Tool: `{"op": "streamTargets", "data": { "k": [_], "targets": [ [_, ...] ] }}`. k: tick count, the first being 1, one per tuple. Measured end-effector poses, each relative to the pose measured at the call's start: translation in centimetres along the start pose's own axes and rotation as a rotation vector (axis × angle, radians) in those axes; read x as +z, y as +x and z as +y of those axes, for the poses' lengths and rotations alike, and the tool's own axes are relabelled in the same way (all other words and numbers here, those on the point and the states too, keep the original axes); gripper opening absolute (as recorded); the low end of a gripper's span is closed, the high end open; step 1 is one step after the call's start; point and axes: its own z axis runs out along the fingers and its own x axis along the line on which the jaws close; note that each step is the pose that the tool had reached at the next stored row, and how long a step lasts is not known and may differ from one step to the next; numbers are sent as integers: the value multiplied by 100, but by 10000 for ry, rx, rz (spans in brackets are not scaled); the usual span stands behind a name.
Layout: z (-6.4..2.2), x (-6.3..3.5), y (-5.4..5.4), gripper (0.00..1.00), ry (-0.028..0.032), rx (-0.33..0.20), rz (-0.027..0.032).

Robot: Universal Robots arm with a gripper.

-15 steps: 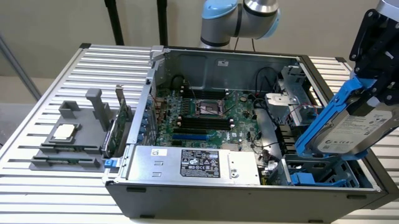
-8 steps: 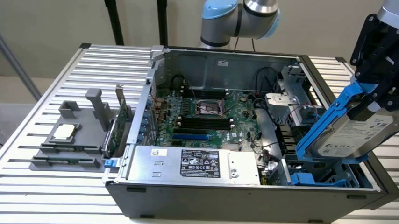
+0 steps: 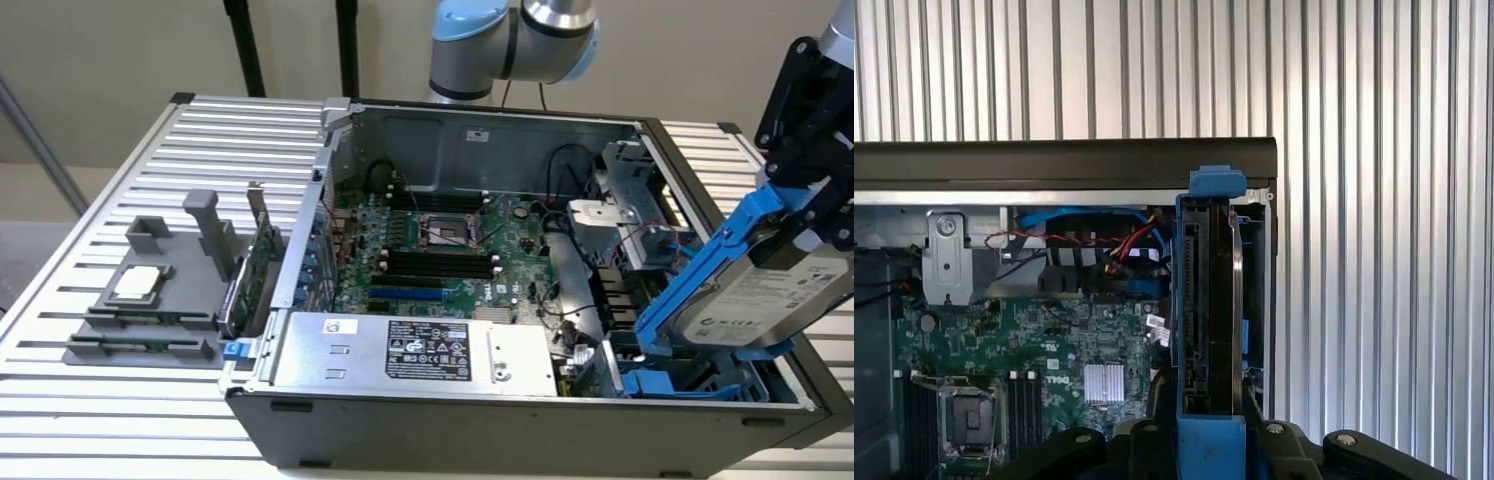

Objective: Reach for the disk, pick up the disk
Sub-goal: 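Pick up the disk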

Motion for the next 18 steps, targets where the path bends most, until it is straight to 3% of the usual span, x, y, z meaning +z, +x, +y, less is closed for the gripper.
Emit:
{"op": "streamTargets", "data": {
  "k": [8, 18],
  "targets": [
    [-76, 10, -39, 33, -11, 0, 0],
    [-151, 59, -5, 33, -142, -8, 3]
  ]
}}
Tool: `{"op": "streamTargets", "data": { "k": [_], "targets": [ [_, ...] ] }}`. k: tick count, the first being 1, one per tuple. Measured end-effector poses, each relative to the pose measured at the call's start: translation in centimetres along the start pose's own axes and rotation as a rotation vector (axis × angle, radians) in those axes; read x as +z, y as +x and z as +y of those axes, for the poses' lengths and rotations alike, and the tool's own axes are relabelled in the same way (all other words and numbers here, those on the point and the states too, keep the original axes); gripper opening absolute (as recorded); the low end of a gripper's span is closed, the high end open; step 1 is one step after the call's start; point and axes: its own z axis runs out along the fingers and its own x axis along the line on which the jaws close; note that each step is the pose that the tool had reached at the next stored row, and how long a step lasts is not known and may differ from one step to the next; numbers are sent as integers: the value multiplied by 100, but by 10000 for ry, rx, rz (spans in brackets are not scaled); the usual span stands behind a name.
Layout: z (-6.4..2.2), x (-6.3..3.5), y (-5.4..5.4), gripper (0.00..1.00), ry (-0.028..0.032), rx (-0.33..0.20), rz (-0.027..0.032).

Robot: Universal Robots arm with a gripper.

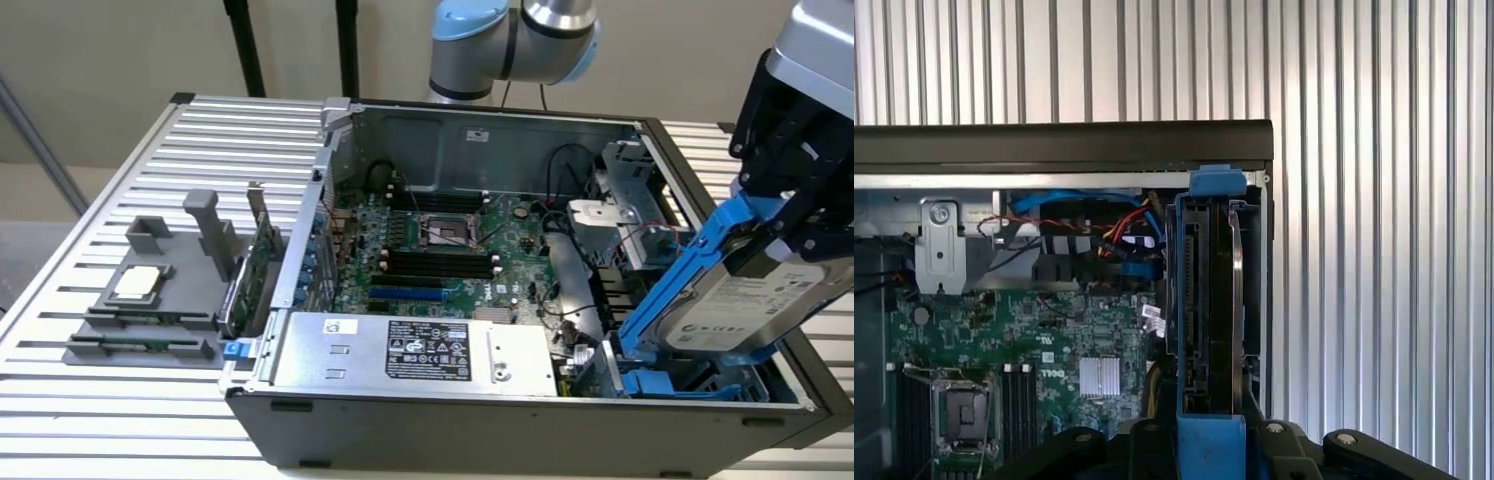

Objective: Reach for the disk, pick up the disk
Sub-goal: 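Pick up the disk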

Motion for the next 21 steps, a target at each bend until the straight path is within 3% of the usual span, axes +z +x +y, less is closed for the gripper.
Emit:
{"op": "streamTargets", "data": {
  "k": [12, 21],
  "targets": [
    [30, 36, 55, 33, -3, 3, -64],
    [54, 54, 23, 33, 1, 0, -64]
  ]
}}
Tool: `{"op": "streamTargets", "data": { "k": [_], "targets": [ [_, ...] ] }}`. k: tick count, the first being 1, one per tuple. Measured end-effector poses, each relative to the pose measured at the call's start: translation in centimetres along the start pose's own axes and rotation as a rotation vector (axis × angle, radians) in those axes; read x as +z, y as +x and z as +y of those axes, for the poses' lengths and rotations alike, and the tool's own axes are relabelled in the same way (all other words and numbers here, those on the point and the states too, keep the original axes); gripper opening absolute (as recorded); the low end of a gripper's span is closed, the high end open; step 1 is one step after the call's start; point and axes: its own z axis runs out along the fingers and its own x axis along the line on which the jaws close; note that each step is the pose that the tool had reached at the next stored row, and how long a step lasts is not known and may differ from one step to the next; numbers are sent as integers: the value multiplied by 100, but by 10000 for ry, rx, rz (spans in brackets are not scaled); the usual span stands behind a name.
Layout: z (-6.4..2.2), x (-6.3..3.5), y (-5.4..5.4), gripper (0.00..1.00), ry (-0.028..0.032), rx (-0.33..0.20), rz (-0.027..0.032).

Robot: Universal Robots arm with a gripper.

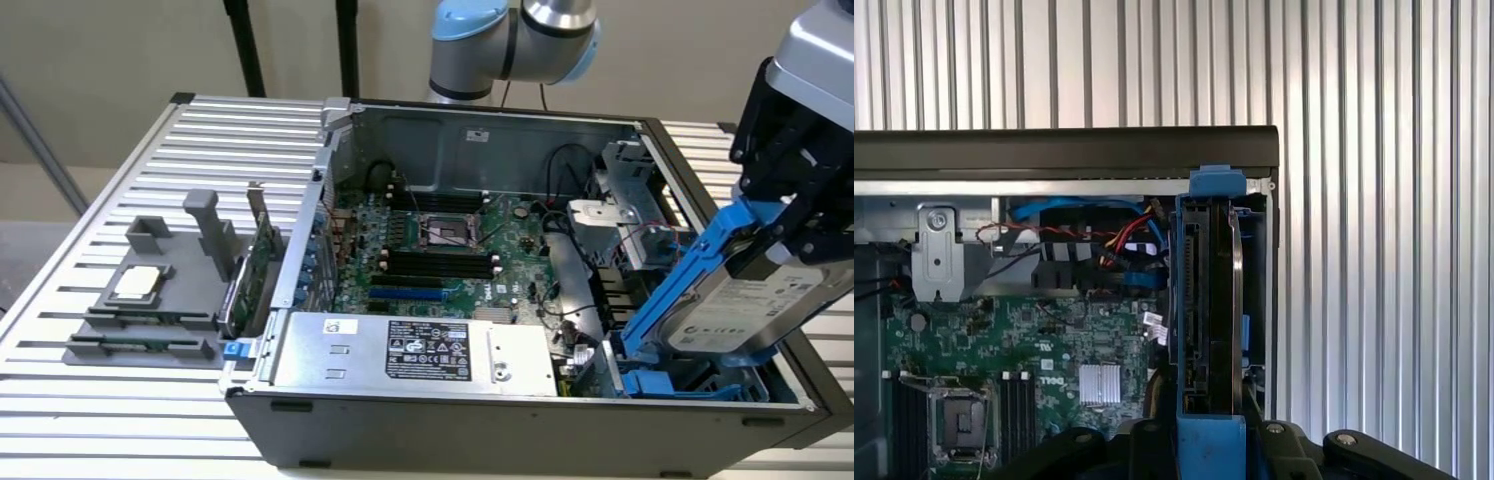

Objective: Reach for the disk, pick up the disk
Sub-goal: 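Pick up the disk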

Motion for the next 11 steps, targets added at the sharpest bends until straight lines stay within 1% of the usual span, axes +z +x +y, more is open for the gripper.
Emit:
{"op": "streamTargets", "data": {
  "k": [7, 11],
  "targets": [
    [-1, 15, -14, 33, 0, -11, -3],
    [-19, 30, -19, 33, 1, -19, 2]
  ]
}}
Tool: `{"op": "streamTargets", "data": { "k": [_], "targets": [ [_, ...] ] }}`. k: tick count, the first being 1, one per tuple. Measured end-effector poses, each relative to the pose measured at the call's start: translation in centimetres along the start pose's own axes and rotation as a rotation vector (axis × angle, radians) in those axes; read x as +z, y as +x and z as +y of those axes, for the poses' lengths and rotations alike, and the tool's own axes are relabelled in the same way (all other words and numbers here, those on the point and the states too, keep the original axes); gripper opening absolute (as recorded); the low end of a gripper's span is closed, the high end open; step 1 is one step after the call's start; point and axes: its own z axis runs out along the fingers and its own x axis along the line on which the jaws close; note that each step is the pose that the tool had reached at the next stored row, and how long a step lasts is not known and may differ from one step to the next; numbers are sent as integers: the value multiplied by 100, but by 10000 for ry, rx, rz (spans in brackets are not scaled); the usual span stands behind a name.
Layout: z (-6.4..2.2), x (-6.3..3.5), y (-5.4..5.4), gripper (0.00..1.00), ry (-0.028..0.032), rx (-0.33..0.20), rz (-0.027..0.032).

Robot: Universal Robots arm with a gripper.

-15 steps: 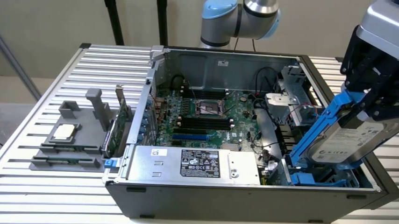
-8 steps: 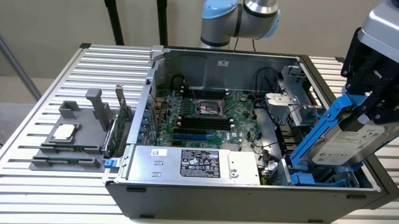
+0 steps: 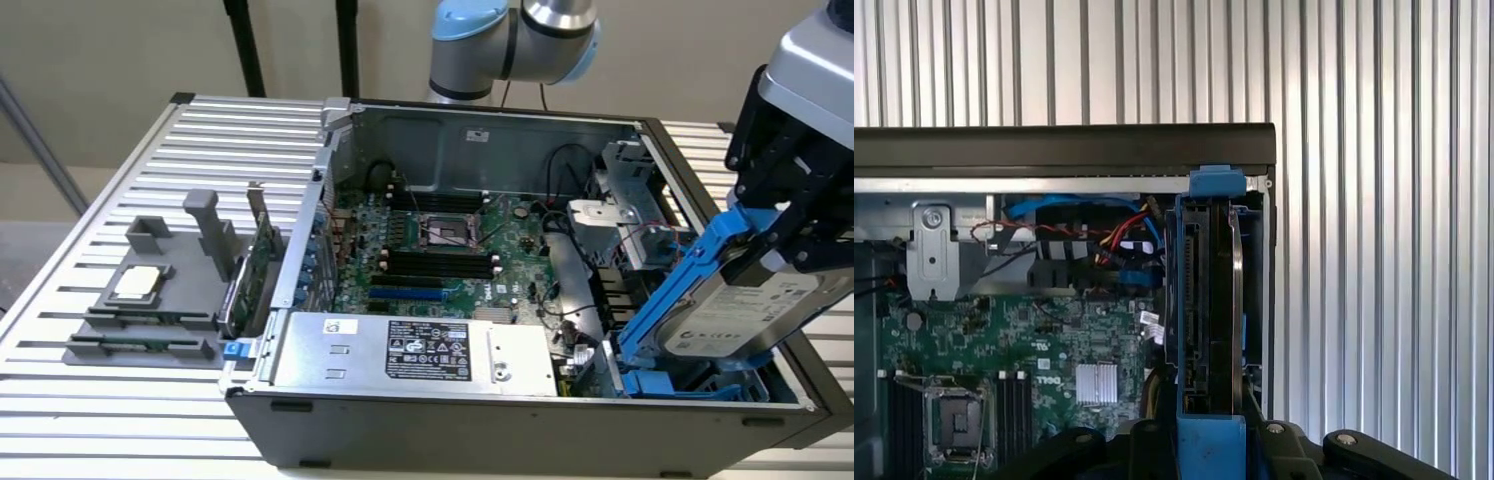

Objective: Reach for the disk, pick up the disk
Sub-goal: 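Pick up the disk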

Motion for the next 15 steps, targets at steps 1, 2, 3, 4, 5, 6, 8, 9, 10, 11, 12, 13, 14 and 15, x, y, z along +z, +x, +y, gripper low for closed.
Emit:
{"op": "streamTargets", "data": {
  "k": [1, 2, 3, 4, 5, 6, 8, 9, 10, 11, 12, 13, 14, 15],
  "targets": [
    [-4, 3, 0, 33, 0, -2, 0],
    [-4, 3, 0, 33, 0, -4, -2],
    [-4, 6, 0, 33, 0, -7, -2],
    [-5, 8, 0, 33, 0, -8, -3],
    [-6, 10, 0, 33, 0, -8, -3],
    [-5, 14, 0, 33, 0, -10, -3],
    [-5, 23, 0, 33, 1, -15, -5],
    [-5, 30, 0, 33, 1, -19, -5],
    [-5, 36, -1, 33, 1, -24, -4],
    [-5, 41, -1, 33, 1, -29, -3],
    [-5, 44, -1, 33, 1, -33, -4],
    [-5, 48, -1, 33, 1, -37, -5],
    [-5, 51, -1, 33, 1, -40, -4],
    [-4, 54, -1, 33, 2, -44, -4]
  ]
}}
